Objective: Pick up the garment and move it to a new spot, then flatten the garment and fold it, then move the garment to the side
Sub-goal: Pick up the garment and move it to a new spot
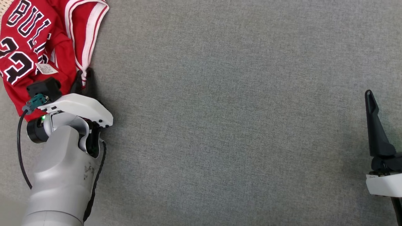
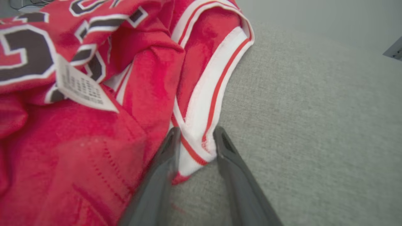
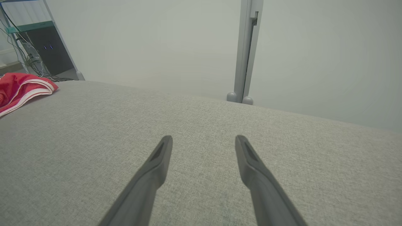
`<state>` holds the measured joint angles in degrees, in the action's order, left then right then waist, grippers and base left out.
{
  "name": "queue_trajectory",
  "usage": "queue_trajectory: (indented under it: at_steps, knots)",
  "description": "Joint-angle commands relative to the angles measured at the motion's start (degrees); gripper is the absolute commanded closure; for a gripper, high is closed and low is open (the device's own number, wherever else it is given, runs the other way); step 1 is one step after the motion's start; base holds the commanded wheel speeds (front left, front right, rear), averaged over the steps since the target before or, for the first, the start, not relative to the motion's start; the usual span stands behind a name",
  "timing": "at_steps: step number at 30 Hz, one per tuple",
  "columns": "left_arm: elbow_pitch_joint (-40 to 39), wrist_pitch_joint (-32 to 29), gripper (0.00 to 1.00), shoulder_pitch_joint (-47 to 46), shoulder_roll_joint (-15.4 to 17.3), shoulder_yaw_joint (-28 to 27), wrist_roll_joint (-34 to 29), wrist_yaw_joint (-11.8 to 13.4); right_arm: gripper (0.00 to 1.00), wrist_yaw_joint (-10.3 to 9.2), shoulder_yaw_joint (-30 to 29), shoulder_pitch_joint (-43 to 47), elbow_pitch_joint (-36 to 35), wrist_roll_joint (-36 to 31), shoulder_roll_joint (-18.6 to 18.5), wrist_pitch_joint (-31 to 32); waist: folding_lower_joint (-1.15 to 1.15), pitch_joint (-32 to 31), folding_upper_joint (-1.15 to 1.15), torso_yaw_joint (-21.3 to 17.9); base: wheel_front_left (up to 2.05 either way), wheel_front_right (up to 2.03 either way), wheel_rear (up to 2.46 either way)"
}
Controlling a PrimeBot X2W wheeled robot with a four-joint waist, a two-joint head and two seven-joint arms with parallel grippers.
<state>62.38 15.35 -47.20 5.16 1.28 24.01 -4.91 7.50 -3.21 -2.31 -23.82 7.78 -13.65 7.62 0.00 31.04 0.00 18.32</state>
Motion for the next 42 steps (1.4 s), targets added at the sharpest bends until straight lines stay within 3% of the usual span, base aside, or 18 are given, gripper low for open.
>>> queue_trajectory:
  at_steps: [1, 9, 16, 22, 27, 34, 42]
  knots:
    - [-0.8, -0.3, 1.00, 1.7, 0.4, -0.1, -1.1, 0.8, 0.00, -0.02, -0.2, -0.6, 0.1, 0.4, -0.1, -0.3, 0.00, -0.6, 0.00, 0.4, 0.00, 0.00, 0.00]
    - [-18.5, -0.2, 1.00, 8.7, 1.4, -3.2, -7.7, 3.1, 0.00, -0.02, -0.6, 0.9, 2.5, 0.7, 1.0, -2.0, 0.00, -7.0, 0.00, 0.9, 0.00, 0.00, 0.00]
    - [-36.9, -0.2, 1.00, 18.1, 0.9, -5.1, -12.6, 2.9, 0.00, -0.02, -0.3, 3.1, 5.0, 1.3, 3.2, -3.8, 0.00, -14.5, 0.00, 0.4, 0.00, 0.00, 0.00]
    - [-53.5, -0.2, 1.00, 28.6, 0.2, -3.1, -15.7, 2.7, 0.00, -0.02, 0.5, 6.0, 6.8, 1.7, 5.0, -4.9, 0.00, -20.6, 0.00, -0.6, 0.00, 0.00, 0.00]
    - [-64.0, -2.3, 1.00, 34.4, -0.3, -0.9, -15.4, 2.3, 0.00, -0.02, 1.0, 6.9, 6.9, 1.6, 6.1, -5.4, 0.00, -21.9, 0.00, -2.6, 0.00, 0.00, 0.00]
    - [-70.5, -8.0, 1.00, 34.9, -0.9, 6.5, -14.3, -0.1, 0.00, -0.02, 2.5, 4.7, 6.8, 1.8, 6.7, -6.5, 0.00, -18.7, 0.00, -11.0, 0.00, 0.00, 0.00]
    - [-64.6, -9.8, 1.00, 25.1, -1.5, 21.5, -13.3, -2.4, 0.00, -0.02, 2.9, 2.0, 9.1, 2.9, 8.0, -9.5, 0.00, -13.5, 0.00, -24.4, 0.00, 0.00, 0.00]
